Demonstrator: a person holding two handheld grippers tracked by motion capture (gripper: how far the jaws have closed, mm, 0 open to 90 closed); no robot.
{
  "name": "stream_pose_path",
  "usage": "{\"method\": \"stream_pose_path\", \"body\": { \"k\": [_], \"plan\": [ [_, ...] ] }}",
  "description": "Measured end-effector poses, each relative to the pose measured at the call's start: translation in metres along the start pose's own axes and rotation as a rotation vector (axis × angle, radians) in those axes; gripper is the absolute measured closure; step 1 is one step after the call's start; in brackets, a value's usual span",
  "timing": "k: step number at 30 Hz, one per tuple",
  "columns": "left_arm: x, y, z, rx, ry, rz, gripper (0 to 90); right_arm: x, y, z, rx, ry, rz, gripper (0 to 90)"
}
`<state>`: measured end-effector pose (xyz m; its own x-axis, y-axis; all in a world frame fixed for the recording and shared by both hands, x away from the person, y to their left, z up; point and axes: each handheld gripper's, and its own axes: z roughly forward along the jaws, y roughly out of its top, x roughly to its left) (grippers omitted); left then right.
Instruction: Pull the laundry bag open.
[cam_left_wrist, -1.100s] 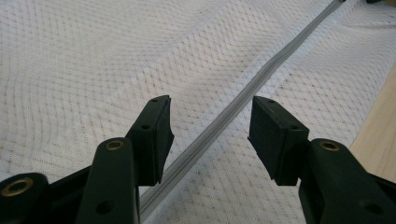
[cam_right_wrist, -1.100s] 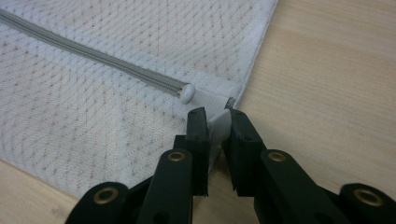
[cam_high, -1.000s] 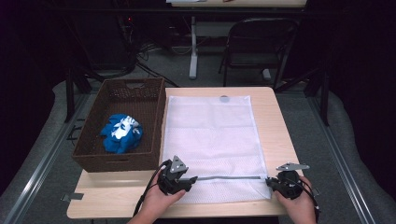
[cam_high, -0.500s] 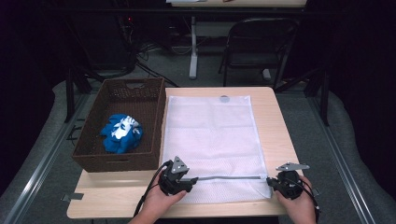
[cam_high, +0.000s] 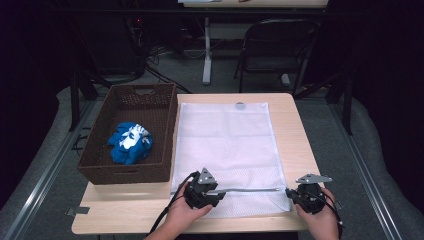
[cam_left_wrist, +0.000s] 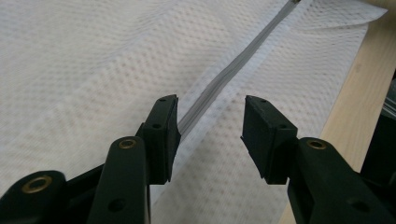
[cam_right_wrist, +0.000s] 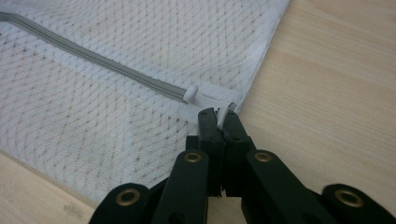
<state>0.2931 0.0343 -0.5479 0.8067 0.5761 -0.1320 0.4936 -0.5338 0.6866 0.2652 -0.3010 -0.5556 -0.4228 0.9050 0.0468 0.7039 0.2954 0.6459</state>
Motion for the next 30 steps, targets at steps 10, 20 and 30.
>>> {"method": "stream_pose_path", "body": {
  "k": [10,20,30],
  "plan": [
    [-0.018,0.021,0.031,0.012,-0.06,0.032,59.8,0.0,0.0,-0.001,-0.007,0.002,-0.006,89.3],
    [-0.023,0.023,0.043,0.032,-0.064,0.048,60.1,0.005,0.003,-0.005,-0.026,-0.001,-0.023,89.4],
    [-0.021,0.019,0.045,0.039,-0.057,0.043,60.2,0.009,0.012,-0.012,-0.061,0.002,-0.053,89.5]
  ]
}}
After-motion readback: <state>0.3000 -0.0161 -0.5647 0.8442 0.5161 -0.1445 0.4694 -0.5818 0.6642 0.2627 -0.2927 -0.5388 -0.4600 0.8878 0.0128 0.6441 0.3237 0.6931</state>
